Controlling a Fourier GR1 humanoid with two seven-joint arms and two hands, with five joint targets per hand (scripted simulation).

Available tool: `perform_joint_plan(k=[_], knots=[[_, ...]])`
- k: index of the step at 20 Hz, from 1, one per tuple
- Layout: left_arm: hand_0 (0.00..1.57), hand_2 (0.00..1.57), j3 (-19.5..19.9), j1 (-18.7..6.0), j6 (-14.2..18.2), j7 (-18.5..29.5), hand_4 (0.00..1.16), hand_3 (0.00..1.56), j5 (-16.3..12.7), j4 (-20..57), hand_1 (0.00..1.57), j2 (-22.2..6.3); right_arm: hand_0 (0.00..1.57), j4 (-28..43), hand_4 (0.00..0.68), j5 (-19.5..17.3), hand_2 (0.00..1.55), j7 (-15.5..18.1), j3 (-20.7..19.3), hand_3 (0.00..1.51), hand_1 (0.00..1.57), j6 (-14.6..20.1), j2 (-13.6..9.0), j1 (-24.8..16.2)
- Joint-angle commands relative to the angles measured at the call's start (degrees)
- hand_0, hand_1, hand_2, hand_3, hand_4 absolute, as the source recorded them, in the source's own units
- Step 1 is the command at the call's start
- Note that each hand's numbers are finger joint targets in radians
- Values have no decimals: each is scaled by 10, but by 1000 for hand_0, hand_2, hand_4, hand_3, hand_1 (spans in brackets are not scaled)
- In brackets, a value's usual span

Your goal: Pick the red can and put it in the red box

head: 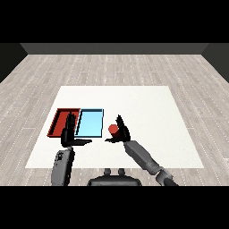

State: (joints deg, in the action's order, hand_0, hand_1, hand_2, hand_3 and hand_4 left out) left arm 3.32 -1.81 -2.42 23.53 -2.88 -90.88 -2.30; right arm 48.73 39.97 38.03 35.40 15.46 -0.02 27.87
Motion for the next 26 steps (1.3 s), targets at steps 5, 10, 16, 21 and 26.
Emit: perform_joint_plan(k=[5,10,16,21,26], knots=[[0,0,7,15,-19,24,0,0,-11,9,0,-8,0,-60,0,-29,0,-12,-26,0,0,0,0,11],[0,0,7,16,-14,23,0,0,-8,10,0,-7,1566,-52,582,14,1525,-54,-1,1475,1566,125,0,51],[0,0,-2,15,-11,50,0,0,7,36,0,1,1571,-43,566,-44,1489,-100,-4,1437,1571,142,0,22],[0,0,-15,-6,22,-10,0,0,23,-11,0,9,1571,-53,575,28,1488,-132,41,1433,1571,196,0,95],[0,0,-9,15,-3,-16,0,0,-1,-26,0,1,1571,-20,582,-77,1487,-146,-26,1428,1571,158,0,38]])
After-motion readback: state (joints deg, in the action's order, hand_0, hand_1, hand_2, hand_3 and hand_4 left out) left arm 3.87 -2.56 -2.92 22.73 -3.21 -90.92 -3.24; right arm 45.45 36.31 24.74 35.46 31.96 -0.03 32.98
